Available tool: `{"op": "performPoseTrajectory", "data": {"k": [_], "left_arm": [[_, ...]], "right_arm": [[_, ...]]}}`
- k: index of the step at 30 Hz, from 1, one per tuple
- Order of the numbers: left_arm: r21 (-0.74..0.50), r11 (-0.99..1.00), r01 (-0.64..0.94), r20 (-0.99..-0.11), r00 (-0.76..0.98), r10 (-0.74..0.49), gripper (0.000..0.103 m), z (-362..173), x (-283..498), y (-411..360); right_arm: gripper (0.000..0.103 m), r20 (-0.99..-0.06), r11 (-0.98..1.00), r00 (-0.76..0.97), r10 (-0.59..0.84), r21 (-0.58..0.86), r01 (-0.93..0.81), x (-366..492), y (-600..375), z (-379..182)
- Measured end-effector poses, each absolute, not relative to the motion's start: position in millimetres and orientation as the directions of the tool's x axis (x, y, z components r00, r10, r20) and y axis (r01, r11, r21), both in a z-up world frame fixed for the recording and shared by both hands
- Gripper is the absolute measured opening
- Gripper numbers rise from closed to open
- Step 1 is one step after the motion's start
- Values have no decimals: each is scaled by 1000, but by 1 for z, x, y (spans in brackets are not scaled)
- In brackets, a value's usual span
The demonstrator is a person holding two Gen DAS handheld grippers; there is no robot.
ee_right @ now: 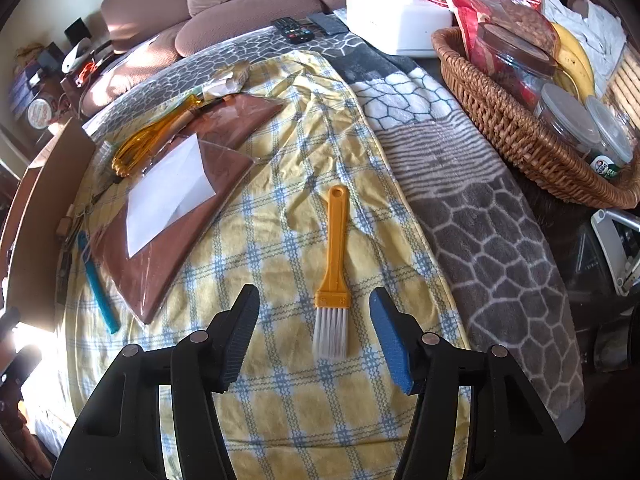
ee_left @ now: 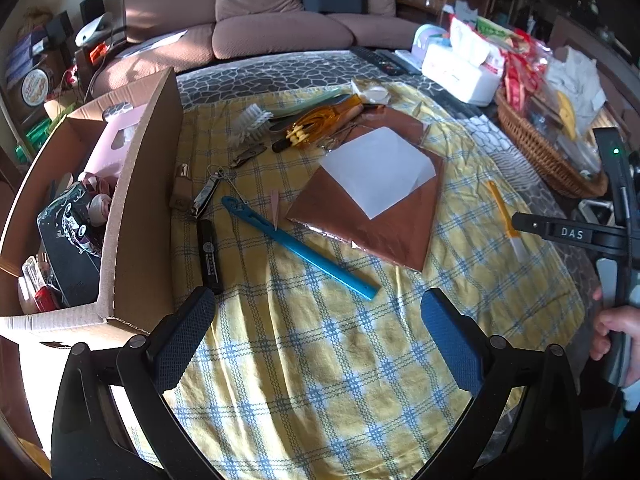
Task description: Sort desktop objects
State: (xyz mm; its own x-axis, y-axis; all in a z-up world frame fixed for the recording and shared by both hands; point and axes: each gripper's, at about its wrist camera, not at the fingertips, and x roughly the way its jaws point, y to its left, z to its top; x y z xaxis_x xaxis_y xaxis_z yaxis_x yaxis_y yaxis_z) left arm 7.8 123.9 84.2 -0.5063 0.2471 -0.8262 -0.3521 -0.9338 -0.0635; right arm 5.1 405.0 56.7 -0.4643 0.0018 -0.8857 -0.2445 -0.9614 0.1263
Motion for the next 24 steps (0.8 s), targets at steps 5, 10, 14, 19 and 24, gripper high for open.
{"op": "performPoseTrajectory", "data": {"k": [5,10,14,19,24], "left_arm": [[-70,-931,-358,-839,-484,249,102,73,2,128],[-91,-930,-355,-848,-463,260,99,64,-4,129],[-93,-929,-359,-851,-456,262,99,59,-6,132],[-108,-928,-356,-856,-442,269,99,55,-11,133],[-145,-931,-335,-863,-418,284,99,55,-25,129]], "right_arm": [[47,-893,-959,-449,-18,142,-244,-4,409,43],[46,-898,-952,-438,-36,164,-259,-8,418,34],[37,-902,-954,-430,-39,162,-253,-10,419,28],[22,-906,-969,-423,23,83,-231,-10,411,28],[22,-882,-969,-471,17,102,-226,-4,410,40]]}}
